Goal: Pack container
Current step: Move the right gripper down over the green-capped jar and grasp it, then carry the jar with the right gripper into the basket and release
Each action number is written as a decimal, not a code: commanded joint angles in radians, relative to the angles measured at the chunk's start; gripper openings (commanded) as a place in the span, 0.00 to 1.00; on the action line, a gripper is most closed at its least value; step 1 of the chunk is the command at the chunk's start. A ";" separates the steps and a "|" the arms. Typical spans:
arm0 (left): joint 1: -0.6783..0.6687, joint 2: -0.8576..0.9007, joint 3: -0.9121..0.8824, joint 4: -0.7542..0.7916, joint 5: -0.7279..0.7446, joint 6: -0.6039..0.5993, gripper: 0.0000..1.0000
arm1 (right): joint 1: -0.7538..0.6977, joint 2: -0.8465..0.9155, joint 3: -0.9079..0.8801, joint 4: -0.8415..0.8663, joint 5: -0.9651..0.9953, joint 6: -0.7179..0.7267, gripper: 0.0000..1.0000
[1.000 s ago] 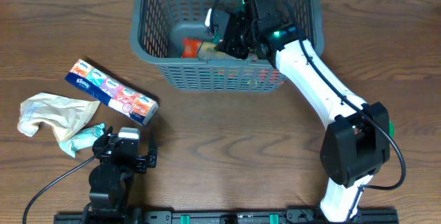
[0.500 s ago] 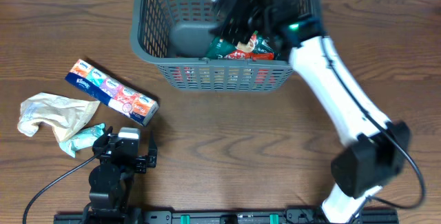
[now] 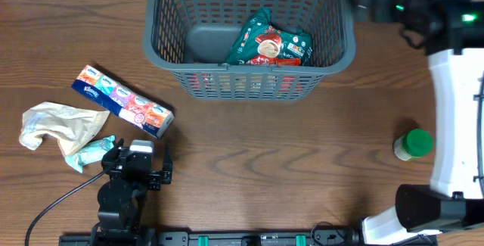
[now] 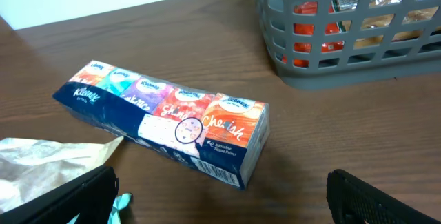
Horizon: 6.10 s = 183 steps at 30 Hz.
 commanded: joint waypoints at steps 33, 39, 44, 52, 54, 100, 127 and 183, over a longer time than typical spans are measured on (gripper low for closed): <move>-0.003 -0.006 -0.018 -0.003 -0.004 -0.006 0.98 | -0.471 -0.014 -0.617 -0.121 -0.057 0.172 0.99; -0.003 -0.006 -0.018 -0.003 -0.004 -0.006 0.98 | -0.471 -0.014 -0.732 -0.023 -0.048 0.192 0.99; -0.003 -0.006 -0.018 -0.003 -0.004 -0.006 0.98 | -0.471 -0.014 -0.777 0.008 -0.049 0.198 0.99; -0.003 -0.006 -0.018 -0.003 -0.004 -0.006 0.98 | -0.472 -0.014 -0.783 0.020 -0.049 0.198 0.99; -0.003 -0.006 -0.018 -0.003 -0.004 -0.006 0.98 | -0.472 -0.014 -0.783 0.018 -0.041 0.198 0.99; -0.003 -0.006 -0.018 -0.003 -0.004 -0.006 0.98 | -0.555 -0.014 -1.057 0.346 0.018 0.248 0.99; -0.003 -0.006 -0.018 -0.003 -0.004 -0.006 0.99 | -0.555 -0.014 -1.097 0.399 -0.017 0.257 0.48; -0.003 -0.006 -0.018 -0.003 -0.004 -0.006 1.00 | 0.311 0.178 -0.008 0.206 -0.161 -0.937 0.01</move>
